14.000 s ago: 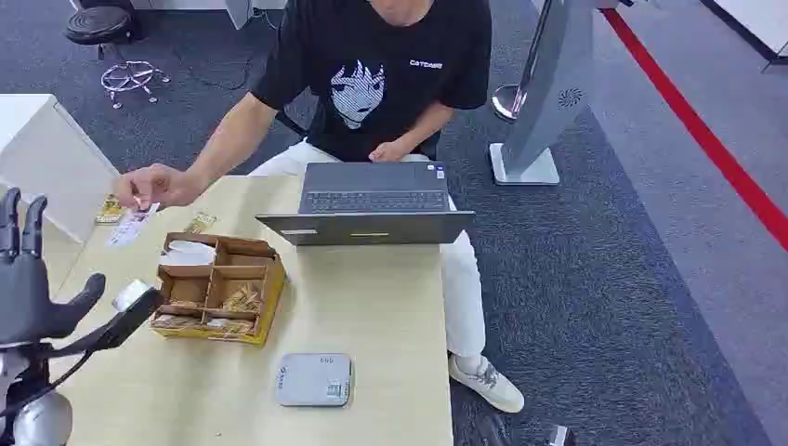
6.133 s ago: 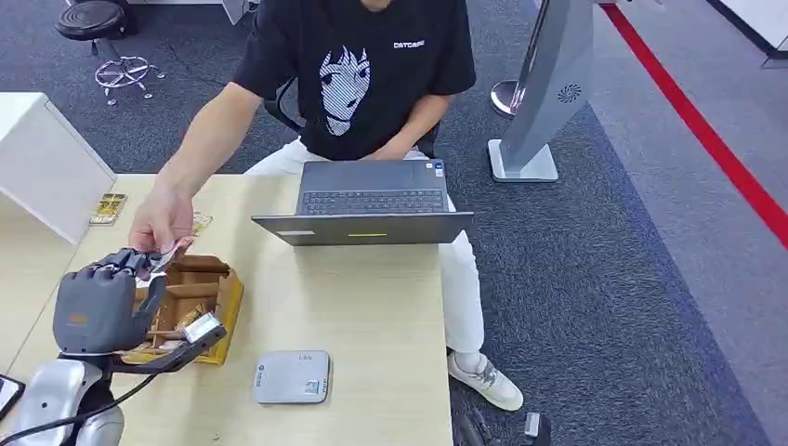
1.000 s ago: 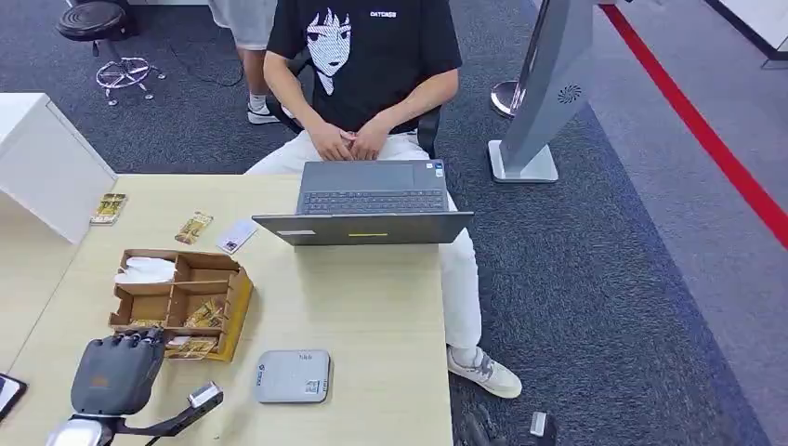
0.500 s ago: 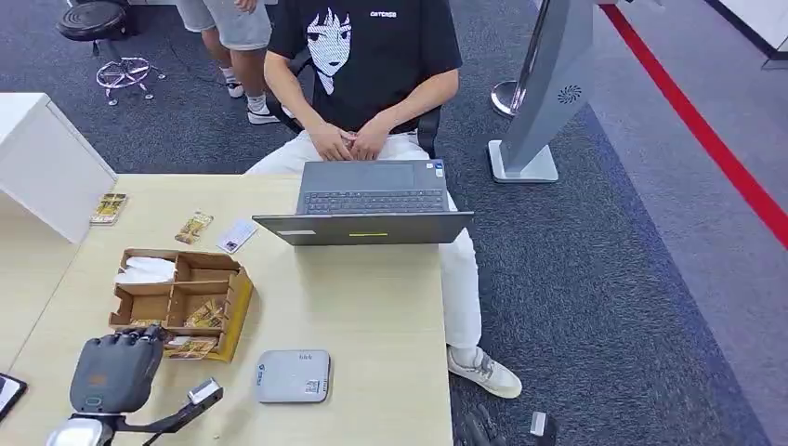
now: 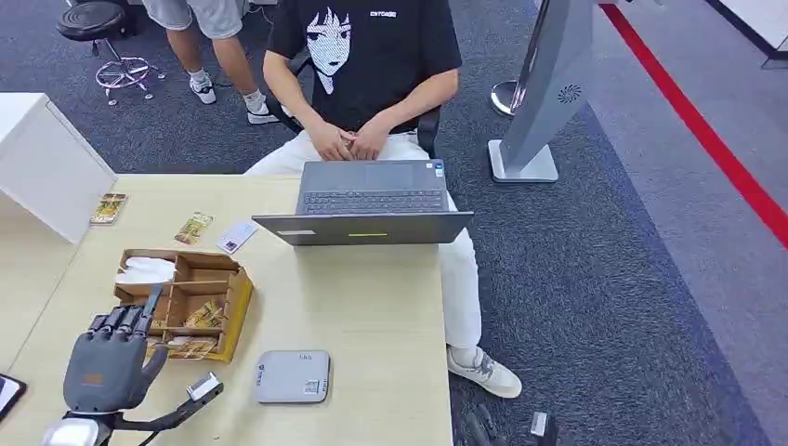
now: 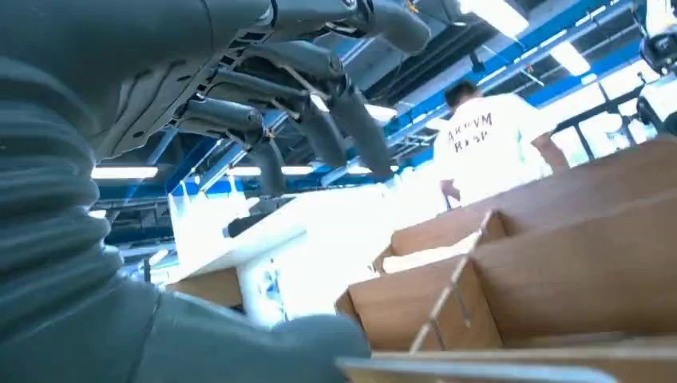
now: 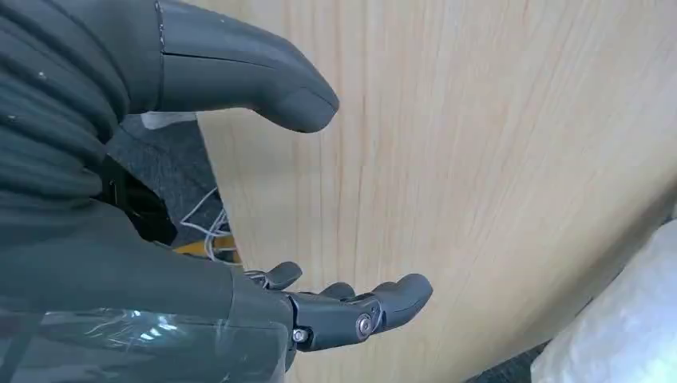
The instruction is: Pass the card to the sensor for recognition and then transmit it.
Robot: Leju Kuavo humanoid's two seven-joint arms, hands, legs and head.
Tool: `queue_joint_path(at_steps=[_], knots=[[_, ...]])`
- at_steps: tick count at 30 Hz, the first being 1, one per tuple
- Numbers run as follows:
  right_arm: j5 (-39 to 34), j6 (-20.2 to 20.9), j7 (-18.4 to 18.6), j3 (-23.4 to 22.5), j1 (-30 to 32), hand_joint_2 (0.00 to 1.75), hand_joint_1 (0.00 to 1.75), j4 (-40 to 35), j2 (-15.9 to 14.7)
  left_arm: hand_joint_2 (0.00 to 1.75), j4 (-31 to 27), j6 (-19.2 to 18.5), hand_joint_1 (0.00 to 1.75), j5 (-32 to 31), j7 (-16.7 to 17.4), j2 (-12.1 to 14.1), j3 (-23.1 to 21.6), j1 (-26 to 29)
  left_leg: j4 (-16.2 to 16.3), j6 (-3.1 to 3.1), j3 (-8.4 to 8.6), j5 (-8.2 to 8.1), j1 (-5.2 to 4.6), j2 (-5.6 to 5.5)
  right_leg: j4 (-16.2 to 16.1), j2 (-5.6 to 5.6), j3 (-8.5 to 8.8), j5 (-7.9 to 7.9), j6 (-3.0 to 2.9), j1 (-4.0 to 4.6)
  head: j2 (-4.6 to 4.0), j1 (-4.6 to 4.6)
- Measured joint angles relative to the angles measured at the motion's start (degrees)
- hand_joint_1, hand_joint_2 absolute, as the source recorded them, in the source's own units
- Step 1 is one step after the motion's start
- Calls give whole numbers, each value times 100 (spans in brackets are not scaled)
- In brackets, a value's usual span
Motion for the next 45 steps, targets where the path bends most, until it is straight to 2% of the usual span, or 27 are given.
queue_joint_path(at_steps=[5, 19, 28, 32, 45], knots=[[-26, -26, 13, 0, 1, 175, 0, -2, 0, 175, -273, -20, 0, -41, 11, 15, 0, 95, 0, 0, 0, 0, 0, 0, 0, -1, 0, 0, 0, 0, 0, 0], [-35, -26, 13, -2, 3, 175, 0, -7, 0, 175, -327, -11, 0, -42, 22, 68, 0, 199, 0, 0, 0, 0, 0, 0, 0, 0, 0, 0, 0, 0, 0, -2], [-81, 0, 13, -7, 13, 175, 0, -28, 0, 175, -640, -122, 0, 20, -18, 127, -2, 392, 0, 0, 1, 0, 0, 1, 0, 1, 0, 0, 0, 0, 0, -2], [-120, 7, 20, -35, 25, 175, 0, -42, 0, 175, -876, -221, 0, -85, 142, 195, -17, 527, 0, 0, 0, 0, 0, 0, 0, -1, -1, 0, 0, 0, 0, 0], [-120, 20, 24, -59, 33, 175, 0, -59, 0, 175, -1117, -254, 0, -90, 164, 256, -26, 626, 0, 0, 0, 0, 0, 1, 0, 1, -1, 0, 0, 0, 0, 0]])
